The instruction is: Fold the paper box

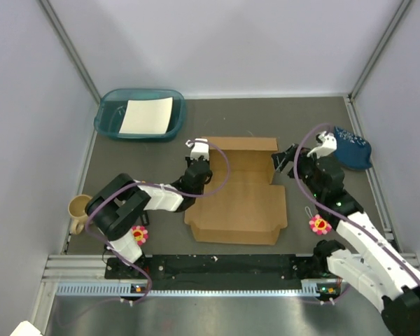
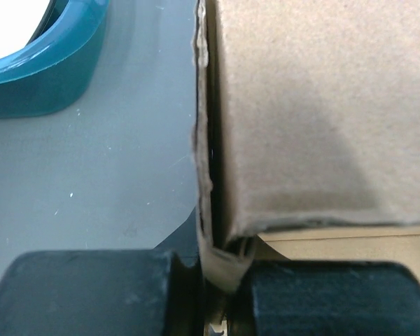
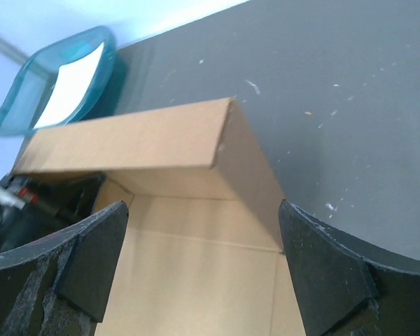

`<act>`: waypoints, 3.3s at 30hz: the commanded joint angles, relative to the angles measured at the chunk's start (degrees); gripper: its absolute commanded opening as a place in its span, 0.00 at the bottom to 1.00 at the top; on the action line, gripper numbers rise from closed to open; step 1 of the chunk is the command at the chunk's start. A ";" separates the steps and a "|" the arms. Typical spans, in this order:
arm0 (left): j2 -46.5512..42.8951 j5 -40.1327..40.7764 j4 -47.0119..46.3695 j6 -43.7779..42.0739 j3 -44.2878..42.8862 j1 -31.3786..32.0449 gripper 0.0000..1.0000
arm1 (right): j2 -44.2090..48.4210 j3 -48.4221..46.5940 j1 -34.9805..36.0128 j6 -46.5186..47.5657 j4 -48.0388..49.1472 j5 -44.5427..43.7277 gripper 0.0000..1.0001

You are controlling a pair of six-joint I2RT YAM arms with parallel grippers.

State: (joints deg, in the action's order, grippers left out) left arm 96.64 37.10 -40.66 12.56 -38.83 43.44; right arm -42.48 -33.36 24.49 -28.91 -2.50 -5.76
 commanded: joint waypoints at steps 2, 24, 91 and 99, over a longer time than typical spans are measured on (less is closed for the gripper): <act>1.53 -0.63 -10.66 -5.70 0.25 1.29 0.00 | -9.17 0.85 -4.36 -6.60 16.73 3.91 0.88; -9.17 -7.31 2.40 -2.29 3.23 2.79 0.47 | -19.75 4.80 -4.54 -3.18 21.49 1.80 0.75; -8.05 -45.89 -1.96 31.21 13.87 -10.57 0.42 | -18.87 18.95 -4.45 -21.10 3.21 4.62 0.39; -11.21 -45.10 2.77 28.67 11.50 -10.74 0.43 | -6.92 13.34 -4.54 -18.48 -1.89 -0.56 0.80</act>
State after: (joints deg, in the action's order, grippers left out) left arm 84.09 -1.41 -55.37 42.30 -28.23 31.27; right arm -52.12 -19.64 19.68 -51.46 18.79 -5.10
